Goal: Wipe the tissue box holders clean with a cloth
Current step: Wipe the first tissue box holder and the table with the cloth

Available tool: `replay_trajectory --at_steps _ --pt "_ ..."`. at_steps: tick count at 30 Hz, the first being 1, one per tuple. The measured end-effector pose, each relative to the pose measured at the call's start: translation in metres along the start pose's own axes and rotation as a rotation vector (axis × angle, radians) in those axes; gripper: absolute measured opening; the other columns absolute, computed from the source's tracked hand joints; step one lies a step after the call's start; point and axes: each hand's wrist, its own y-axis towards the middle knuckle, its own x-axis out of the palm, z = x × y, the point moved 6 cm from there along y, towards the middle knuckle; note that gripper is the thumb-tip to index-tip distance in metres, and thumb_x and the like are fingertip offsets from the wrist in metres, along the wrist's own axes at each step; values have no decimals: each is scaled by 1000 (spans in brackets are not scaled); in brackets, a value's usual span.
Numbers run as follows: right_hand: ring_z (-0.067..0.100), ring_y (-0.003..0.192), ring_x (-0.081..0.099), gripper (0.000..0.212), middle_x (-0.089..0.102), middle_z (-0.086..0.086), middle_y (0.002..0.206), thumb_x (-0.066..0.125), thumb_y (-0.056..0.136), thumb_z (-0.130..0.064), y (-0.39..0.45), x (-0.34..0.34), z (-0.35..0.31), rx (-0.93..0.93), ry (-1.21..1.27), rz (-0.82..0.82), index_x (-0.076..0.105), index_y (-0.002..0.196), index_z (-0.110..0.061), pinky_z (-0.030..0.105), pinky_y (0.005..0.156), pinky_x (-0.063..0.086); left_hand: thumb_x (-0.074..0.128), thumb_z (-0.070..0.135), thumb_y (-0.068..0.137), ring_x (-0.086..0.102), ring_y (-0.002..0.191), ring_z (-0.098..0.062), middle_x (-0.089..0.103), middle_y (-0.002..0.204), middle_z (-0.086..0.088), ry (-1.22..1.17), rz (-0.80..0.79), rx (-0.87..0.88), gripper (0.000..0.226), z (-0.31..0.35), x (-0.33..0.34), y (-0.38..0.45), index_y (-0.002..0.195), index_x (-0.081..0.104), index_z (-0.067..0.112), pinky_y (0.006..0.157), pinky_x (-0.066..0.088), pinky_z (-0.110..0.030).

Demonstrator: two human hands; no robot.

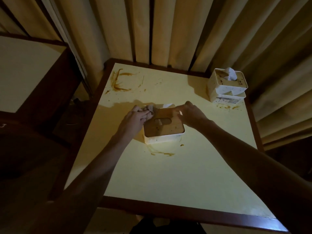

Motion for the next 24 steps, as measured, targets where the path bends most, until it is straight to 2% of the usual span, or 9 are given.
replay_trajectory --at_steps 2,5,7,10,12,14,17,21,24 --pt "30 124 43 43 48 11 137 48 97 -16 3 -2 2 -16 33 101 46 140 -23 43 98 42 57 12 92 54 96 -20 51 111 -7 -18 66 -28 37 3 -2 -12 128 60 20 76 40 -21" --pt "30 135 32 48 32 6 152 45 98 -17 4 4 5 -19 57 64 37 145 -25 49 106 38 51 24 96 46 94 -14 60 102 1 -99 134 -15 26 12 -1 -39 118 66 22 76 39 -17" --pt "31 135 36 46 38 7 150 41 98 -16 4 13 6 -71 111 -5 39 143 -26 53 104 40 41 42 98 42 90 -10 61 90 6 -114 127 30 28 20 8 -57 101 67 30 68 29 -6" --pt "29 125 50 45 47 5 143 36 98 -18 3 19 9 -124 131 -4 39 142 -28 51 96 49 35 52 98 40 84 2 54 86 0 -82 192 -12 35 21 21 -69 87 60 31 64 27 -4" --pt "32 118 54 43 51 7 140 35 99 -17 0 16 8 -113 93 19 41 142 -23 51 90 51 40 44 98 38 80 0 55 92 -2 -89 215 -47 32 18 25 -66 102 67 28 64 27 -9" --pt "37 119 51 43 51 11 139 36 100 -17 -8 15 10 -100 26 42 40 143 -19 52 93 48 50 28 96 43 85 -5 55 102 -3 -113 202 -114 28 15 22 -59 119 65 22 73 33 -12" --pt "34 118 47 41 55 15 130 40 100 -20 -20 20 26 -3 35 44 45 140 -16 47 96 43 59 7 89 55 94 -18 53 111 -6 -134 213 -166 37 13 13 -42 126 61 13 82 42 -19" --pt "30 99 60 38 62 12 105 51 95 -32 -32 23 42 99 136 58 57 126 -12 37 79 50 57 9 92 53 102 -18 55 115 -6 -77 145 -82 33 13 4 1 124 62 13 83 40 -19" --pt "28 95 64 49 67 12 107 57 93 -31 -41 25 35 38 155 -3 46 139 -22 40 82 53 56 14 93 54 109 -25 57 116 -9 21 54 -6 29 6 6 31 120 65 15 85 41 -27"
